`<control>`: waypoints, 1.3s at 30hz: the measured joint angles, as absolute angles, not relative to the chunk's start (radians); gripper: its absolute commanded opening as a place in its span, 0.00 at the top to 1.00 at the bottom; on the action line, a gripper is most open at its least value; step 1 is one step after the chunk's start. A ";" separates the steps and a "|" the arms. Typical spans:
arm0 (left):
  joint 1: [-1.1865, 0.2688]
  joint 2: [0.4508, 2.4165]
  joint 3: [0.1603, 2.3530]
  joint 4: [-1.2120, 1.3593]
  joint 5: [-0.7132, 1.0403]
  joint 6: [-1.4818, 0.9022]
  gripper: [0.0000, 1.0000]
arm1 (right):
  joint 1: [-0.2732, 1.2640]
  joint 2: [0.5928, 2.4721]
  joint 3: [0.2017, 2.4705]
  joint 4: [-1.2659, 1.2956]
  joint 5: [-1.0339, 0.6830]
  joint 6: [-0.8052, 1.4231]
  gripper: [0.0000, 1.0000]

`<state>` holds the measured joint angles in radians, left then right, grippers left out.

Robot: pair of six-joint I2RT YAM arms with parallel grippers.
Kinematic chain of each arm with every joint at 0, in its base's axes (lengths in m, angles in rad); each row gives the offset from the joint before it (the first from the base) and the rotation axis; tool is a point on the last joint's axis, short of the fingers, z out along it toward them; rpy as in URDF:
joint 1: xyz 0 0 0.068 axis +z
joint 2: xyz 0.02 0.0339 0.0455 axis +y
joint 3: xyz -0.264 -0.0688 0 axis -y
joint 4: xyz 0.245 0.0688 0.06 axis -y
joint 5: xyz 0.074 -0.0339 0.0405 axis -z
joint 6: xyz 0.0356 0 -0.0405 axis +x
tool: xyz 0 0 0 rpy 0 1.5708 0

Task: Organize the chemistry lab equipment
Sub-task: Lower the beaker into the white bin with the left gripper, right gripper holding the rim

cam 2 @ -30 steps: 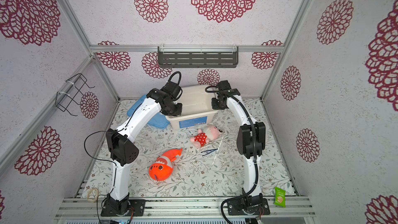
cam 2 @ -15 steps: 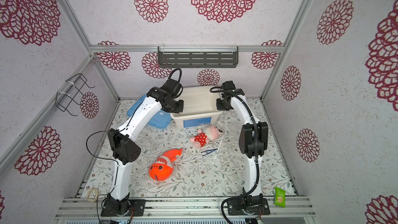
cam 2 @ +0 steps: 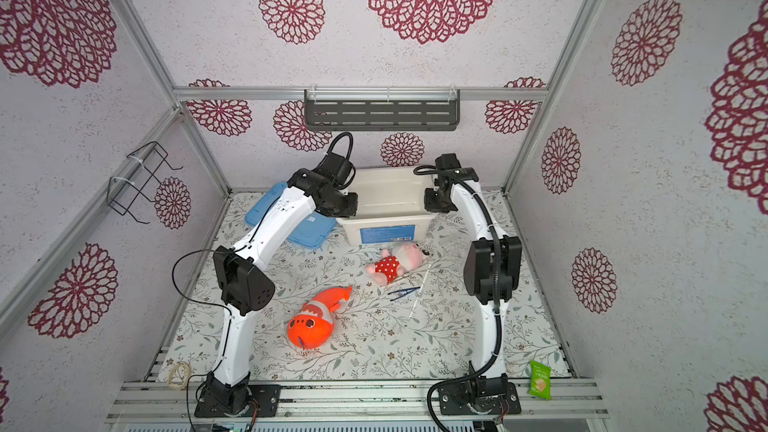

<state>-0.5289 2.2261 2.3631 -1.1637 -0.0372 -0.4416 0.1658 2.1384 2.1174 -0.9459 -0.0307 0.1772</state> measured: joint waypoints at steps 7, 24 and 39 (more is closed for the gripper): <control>-0.527 2.226 2.363 -1.164 -0.037 -0.442 1.00 | 0.173 2.160 2.140 -0.949 -0.080 0.176 0.92; -0.501 2.215 2.321 -1.200 -0.056 -0.411 1.00 | 0.275 2.219 2.200 -0.924 -0.189 0.150 0.94; -0.479 2.175 2.175 -1.259 -0.099 -0.284 1.00 | 0.329 2.218 2.200 -0.941 -0.179 0.162 0.50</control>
<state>-0.4793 2.1746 2.1750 -1.2594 -0.0990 -0.2840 0.3294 2.2181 2.1998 -0.9405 -0.1795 0.1619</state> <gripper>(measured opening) 0.103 0.465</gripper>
